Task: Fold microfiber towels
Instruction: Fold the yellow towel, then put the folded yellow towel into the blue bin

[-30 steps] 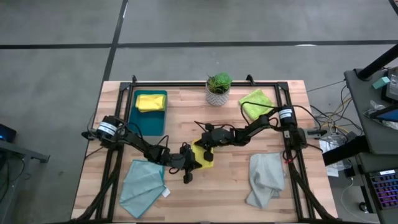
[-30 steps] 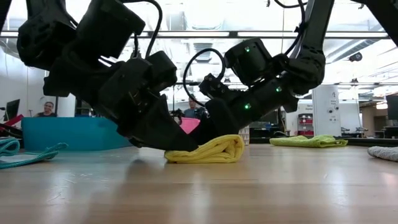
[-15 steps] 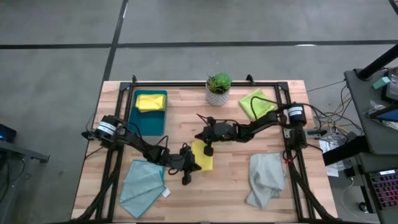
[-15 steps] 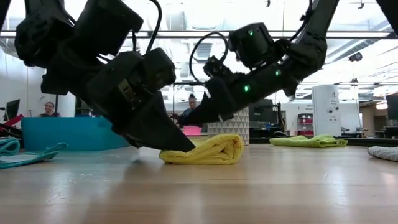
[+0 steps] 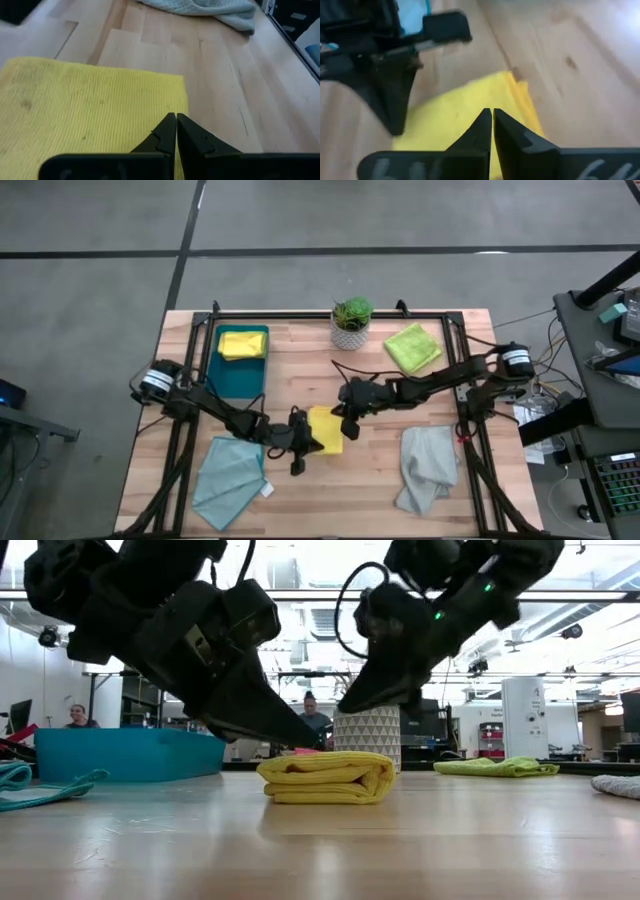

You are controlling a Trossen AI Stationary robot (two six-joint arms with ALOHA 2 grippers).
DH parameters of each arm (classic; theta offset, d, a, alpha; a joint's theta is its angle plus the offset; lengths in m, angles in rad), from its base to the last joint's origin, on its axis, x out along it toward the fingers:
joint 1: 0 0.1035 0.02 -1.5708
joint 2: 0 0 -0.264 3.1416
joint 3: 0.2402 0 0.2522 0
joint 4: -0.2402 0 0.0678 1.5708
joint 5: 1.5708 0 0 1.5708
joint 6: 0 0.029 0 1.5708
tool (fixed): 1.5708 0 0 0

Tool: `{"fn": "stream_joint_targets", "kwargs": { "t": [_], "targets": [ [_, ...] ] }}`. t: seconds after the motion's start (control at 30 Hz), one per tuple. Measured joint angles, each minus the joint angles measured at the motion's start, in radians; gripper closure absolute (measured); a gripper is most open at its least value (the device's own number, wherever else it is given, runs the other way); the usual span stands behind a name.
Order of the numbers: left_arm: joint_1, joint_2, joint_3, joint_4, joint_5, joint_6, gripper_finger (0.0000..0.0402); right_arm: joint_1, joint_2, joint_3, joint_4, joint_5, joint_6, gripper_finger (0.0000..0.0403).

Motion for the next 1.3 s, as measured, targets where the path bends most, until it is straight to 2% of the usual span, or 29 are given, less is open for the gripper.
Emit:
{"fn": "stream_joint_targets", "kwargs": {
  "t": [0.13,0.33,0.6,0.73,1.0,1.3],
  "targets": [
    [0.0,-0.014,0.001,-0.019,-0.001,0.001,0.0402,0.041,-0.031,0.0,-0.044,-0.021,0.166,0.0351],
    [0.0,-0.016,0.001,-0.069,-0.014,0.0,0.0402,0.087,-0.024,-0.001,-0.112,-0.013,0.412,0.0268],
    [0.0,-0.016,0.0,-0.13,-0.02,0.0,0.0402,0.096,0.078,-0.003,-0.12,-0.011,0.545,0.0165],
    [0.0,-0.016,0.0,-0.131,-0.019,-0.001,0.0402,0.096,0.131,-0.004,-0.027,-0.022,0.561,0.0134],
    [0.0,-0.016,0.0,-0.148,-0.018,-0.014,0.0402,0.09,0.209,-0.003,0.171,-0.046,0.587,0.0122],
    [0.0,-0.016,-0.002,-0.159,-0.017,-0.026,0.0402,0.07,0.279,-0.001,0.287,-0.031,0.612,0.017]
  ]
}}
